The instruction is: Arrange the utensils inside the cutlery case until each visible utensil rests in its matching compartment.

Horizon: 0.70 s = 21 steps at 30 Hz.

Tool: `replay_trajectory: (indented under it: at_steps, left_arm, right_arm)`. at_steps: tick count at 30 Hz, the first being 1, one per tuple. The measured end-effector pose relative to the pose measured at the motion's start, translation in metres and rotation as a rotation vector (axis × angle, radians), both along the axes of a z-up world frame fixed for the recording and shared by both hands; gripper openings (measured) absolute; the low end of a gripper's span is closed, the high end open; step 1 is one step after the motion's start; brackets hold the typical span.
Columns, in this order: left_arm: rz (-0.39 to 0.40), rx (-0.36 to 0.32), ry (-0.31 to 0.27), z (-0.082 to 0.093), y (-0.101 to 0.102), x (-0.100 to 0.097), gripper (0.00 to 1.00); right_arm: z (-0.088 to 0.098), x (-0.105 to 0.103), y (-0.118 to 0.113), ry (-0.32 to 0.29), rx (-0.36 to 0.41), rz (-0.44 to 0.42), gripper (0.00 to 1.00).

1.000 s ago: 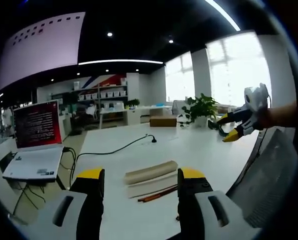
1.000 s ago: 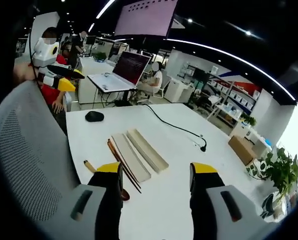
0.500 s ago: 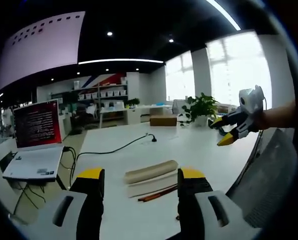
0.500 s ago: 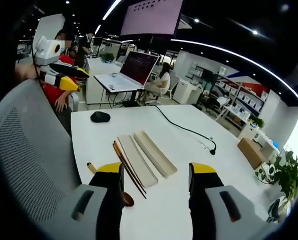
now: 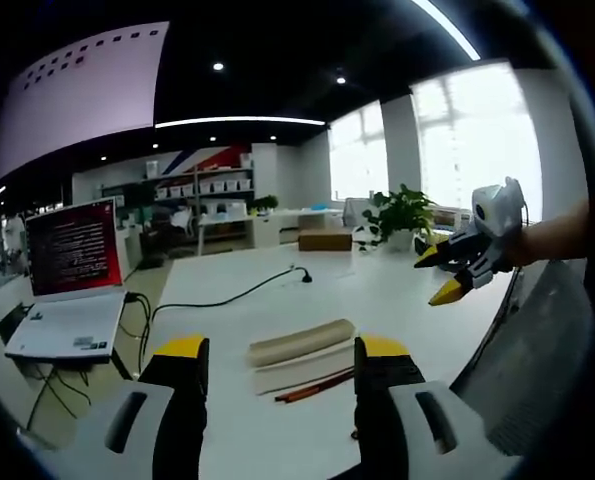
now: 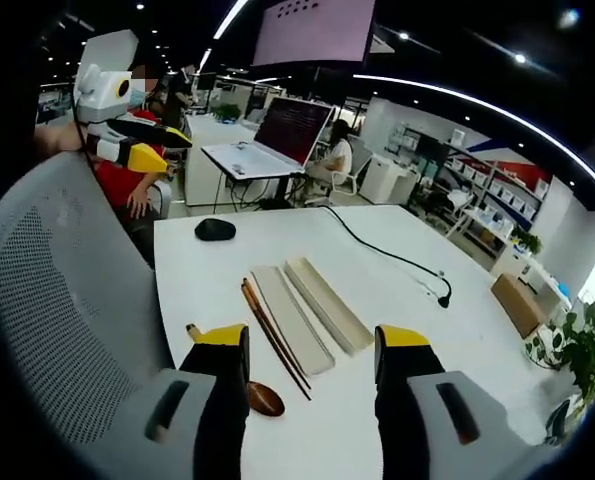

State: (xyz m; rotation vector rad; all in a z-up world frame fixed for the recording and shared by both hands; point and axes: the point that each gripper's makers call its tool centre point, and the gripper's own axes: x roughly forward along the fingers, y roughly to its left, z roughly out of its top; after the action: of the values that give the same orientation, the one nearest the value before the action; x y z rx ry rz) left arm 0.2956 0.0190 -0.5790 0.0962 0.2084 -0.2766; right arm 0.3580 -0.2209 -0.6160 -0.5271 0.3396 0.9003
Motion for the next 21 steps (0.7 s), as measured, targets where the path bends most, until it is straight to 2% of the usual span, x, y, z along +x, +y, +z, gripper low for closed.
replay_trajectory:
  at_steps: [4,10,21]
  left_arm:
    - [0.002,-0.001,-0.003,0.001,0.000,0.000,0.60]
    - [0.003,-0.003,-0.005,0.003,-0.001,0.000,0.60]
    - [0.004,-0.005,-0.007,0.005,-0.003,0.000,0.60]
  right_arm:
    - [-0.001,-0.001,-0.001,0.019,0.016,-0.013,0.48]
    - [-0.007,-0.007,0.000,0.033,0.000,0.003,0.48]
    - [-0.017,-0.013,0.011,0.046,-0.043,0.069,0.48]
